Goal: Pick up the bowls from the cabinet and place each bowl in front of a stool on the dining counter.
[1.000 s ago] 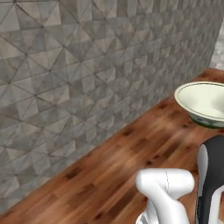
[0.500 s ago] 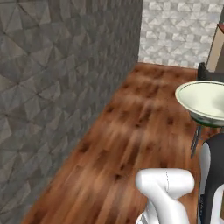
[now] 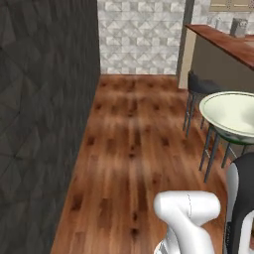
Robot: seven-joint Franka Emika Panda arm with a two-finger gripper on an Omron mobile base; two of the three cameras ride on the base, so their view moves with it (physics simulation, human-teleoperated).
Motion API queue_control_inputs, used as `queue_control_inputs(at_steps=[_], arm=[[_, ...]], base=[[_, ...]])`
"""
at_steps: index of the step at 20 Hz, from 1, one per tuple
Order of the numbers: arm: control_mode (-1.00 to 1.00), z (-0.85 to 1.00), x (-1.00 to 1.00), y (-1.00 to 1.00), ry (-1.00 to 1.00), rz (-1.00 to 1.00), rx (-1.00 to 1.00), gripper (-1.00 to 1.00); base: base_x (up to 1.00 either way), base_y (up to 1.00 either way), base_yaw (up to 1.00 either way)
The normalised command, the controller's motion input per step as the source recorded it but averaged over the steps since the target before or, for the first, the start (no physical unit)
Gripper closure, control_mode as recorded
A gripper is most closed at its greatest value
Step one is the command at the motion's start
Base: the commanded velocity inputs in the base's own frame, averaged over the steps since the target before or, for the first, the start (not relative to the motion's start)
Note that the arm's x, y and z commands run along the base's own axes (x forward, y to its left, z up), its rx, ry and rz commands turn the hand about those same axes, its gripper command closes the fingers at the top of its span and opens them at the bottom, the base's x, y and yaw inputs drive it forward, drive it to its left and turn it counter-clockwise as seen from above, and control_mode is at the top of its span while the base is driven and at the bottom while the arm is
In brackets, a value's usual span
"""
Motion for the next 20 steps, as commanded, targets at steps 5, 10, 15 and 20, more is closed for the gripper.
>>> queue_control_inputs(at_steps=[5,10,15,20], arm=[[1.0,0.0,0.0,0.0,0.0,0.0,0.0,1.0],[1.0,0.0,0.0,0.0,0.0,0.0,0.0,1.0],[1.0,0.0,0.0,0.0,0.0,0.0,0.0,1.0],[1.0,0.0,0.0,0.0,0.0,0.0,0.0,1.0]], base=[[1.0,0.66,-0.44],[1.0,0.69,-0.43],[1.0,0.76,-0.41],[1.0,0.67,-0.41]])
